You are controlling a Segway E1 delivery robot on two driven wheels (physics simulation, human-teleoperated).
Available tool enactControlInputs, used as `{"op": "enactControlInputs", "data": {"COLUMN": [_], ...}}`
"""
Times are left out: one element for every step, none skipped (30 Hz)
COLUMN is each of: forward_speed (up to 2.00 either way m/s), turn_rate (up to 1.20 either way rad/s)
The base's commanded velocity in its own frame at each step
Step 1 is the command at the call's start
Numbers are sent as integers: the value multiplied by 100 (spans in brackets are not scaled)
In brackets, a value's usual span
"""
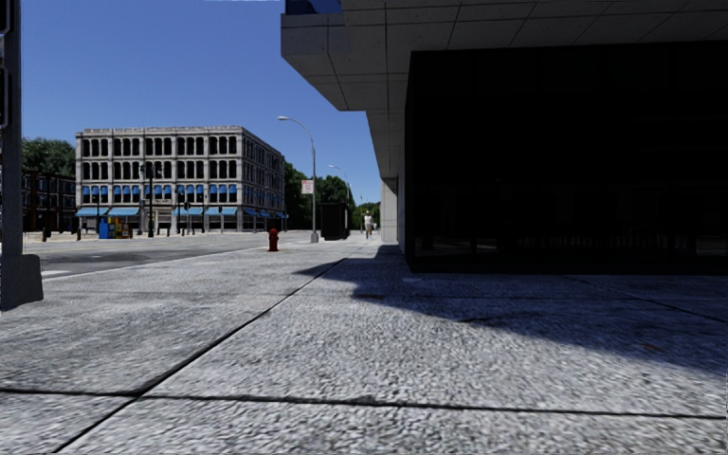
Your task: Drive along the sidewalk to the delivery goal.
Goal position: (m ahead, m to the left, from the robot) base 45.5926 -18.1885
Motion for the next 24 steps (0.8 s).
{"op": "enactControlInputs", "data": {"forward_speed": [200, 200, 200, 200, 200, 200, 200, 200, 200, 200, 200, 200, 200, 200, 200, 200, 200, 200, 200, 200, 200, 200, 200, 200], "turn_rate": [34, 34, 34, 34, 34, 34, 34, 34, 34, 34, 34, 34, 34, 24, 24, 0, 0, 0, 0, 0, 0, 0, 0, 0]}}
